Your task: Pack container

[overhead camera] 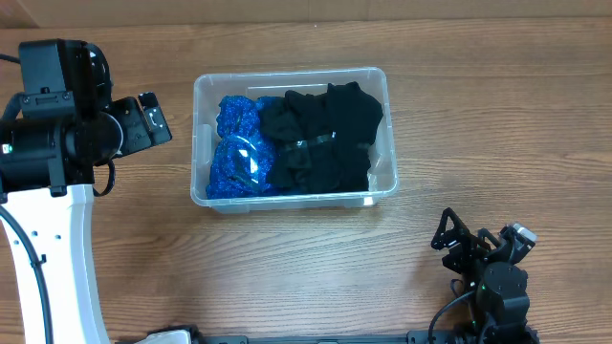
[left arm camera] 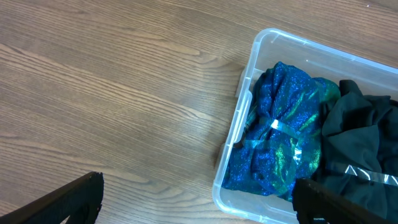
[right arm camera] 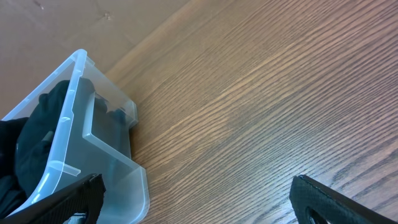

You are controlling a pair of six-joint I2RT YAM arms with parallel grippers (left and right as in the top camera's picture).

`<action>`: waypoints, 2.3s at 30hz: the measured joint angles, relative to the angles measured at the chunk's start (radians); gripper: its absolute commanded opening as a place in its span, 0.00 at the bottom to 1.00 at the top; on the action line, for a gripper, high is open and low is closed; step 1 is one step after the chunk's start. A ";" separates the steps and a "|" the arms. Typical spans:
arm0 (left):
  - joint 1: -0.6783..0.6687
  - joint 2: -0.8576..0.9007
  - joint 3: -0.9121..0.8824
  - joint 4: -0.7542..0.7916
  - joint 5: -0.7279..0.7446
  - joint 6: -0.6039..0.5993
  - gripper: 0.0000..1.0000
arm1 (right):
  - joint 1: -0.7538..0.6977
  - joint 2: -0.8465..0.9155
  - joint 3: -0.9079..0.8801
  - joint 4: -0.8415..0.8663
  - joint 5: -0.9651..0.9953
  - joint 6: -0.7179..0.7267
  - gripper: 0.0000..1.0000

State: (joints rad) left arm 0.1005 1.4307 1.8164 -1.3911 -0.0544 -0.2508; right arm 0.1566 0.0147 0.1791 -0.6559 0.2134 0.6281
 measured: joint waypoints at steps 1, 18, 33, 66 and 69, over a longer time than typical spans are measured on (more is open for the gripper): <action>0.000 0.000 0.000 0.000 0.000 0.000 1.00 | 0.000 0.000 0.000 0.000 0.000 0.000 1.00; -0.001 -0.098 -0.027 0.003 -0.003 0.000 1.00 | 0.000 0.000 0.000 0.001 0.000 0.001 1.00; -0.017 -1.094 -1.429 0.946 0.221 0.299 1.00 | 0.000 -0.001 -0.002 0.007 -0.001 0.002 1.00; -0.042 -1.413 -1.694 1.017 0.227 0.306 1.00 | 0.000 -0.001 -0.002 0.006 -0.001 0.001 1.00; -0.042 -1.413 -1.694 1.017 0.227 0.306 1.00 | 0.000 -0.001 -0.002 0.006 -0.001 0.000 1.00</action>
State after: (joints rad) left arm 0.0582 0.0177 0.1223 -0.3740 0.1730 0.0555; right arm 0.1566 0.0139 0.1772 -0.6502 0.2127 0.6285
